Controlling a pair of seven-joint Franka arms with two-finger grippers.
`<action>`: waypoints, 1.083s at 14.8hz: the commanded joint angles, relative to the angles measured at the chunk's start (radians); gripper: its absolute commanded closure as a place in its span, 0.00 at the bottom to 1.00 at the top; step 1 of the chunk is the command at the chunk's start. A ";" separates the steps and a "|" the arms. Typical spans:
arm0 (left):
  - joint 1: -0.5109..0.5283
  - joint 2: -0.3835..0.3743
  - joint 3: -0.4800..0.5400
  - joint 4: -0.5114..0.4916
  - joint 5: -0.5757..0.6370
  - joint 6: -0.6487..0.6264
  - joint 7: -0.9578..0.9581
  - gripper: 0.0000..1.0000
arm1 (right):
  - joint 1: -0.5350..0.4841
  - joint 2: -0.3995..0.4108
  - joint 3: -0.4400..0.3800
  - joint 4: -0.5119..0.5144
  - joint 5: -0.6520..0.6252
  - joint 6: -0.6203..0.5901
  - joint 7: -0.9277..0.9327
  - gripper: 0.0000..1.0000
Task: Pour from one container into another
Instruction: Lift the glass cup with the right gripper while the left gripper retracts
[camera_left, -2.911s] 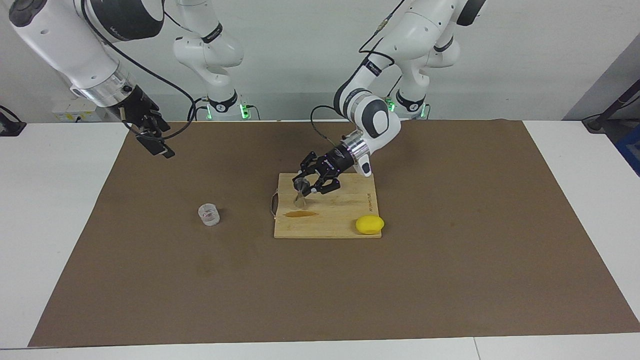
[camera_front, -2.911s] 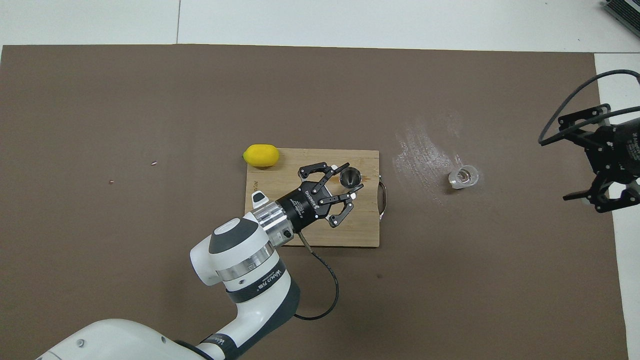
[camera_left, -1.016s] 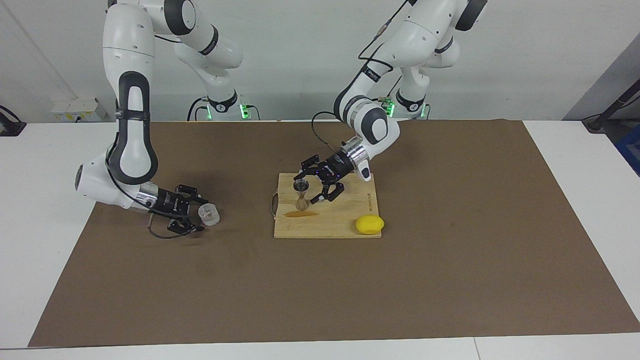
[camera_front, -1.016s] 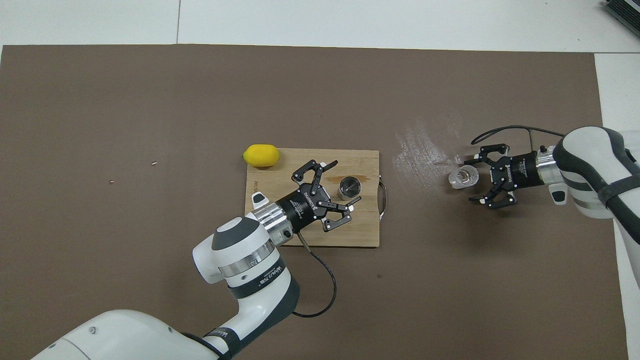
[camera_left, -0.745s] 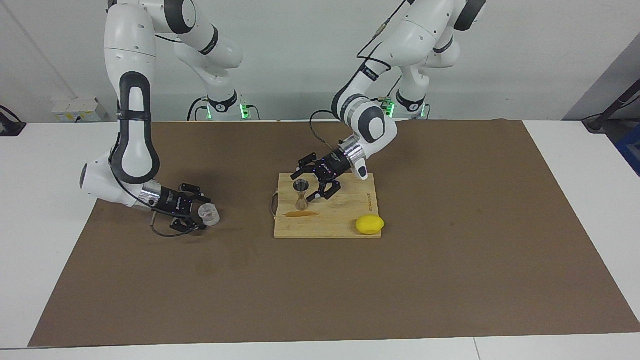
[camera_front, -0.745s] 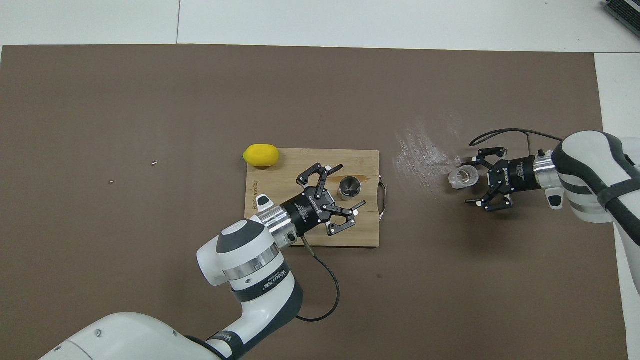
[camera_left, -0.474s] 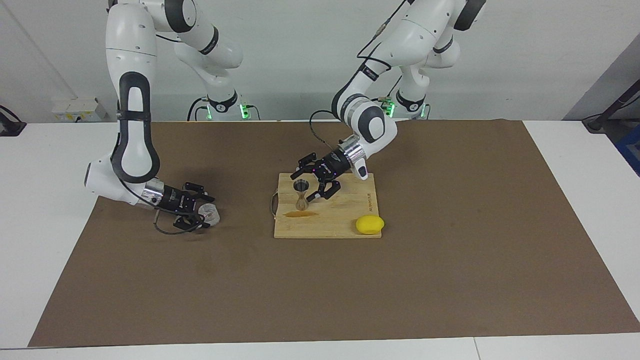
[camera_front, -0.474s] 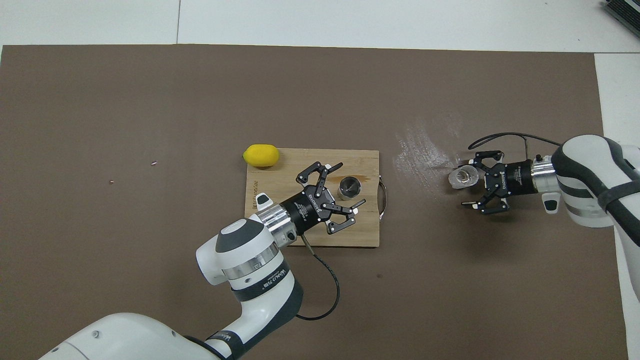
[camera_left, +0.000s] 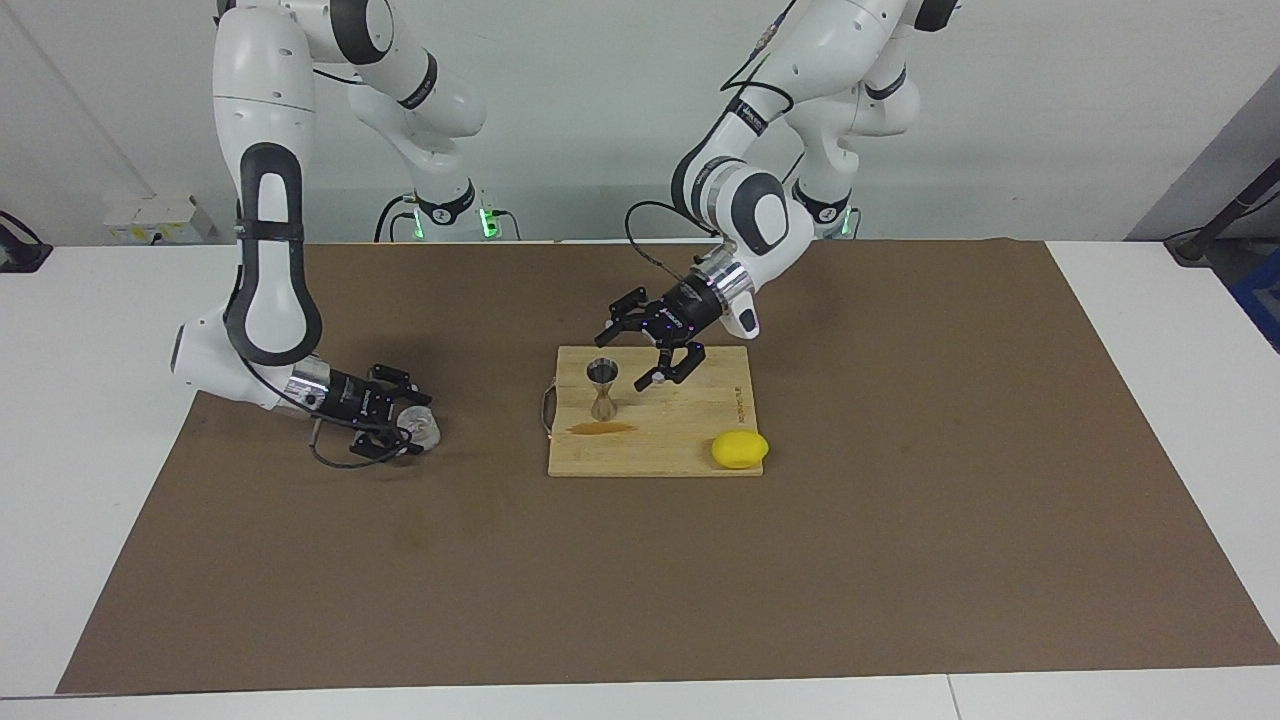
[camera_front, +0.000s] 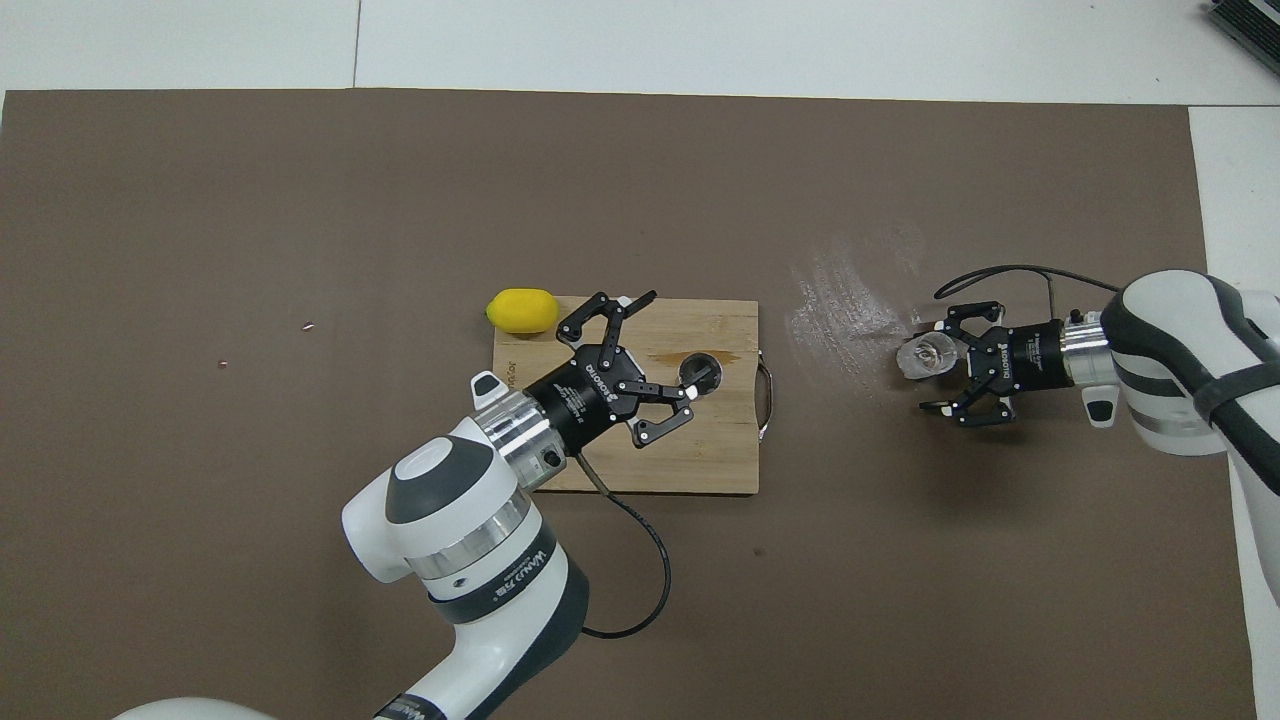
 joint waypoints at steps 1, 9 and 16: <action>0.082 -0.063 -0.007 -0.001 0.006 0.088 -0.074 0.00 | -0.011 -0.028 0.005 -0.028 0.058 0.013 -0.047 0.29; 0.310 -0.020 0.002 0.114 0.586 0.106 -0.074 0.00 | 0.006 -0.060 0.003 -0.025 0.058 0.018 -0.044 1.00; 0.548 0.010 0.016 0.180 1.391 -0.093 -0.074 0.00 | 0.158 -0.179 -0.001 -0.019 0.019 0.084 0.183 1.00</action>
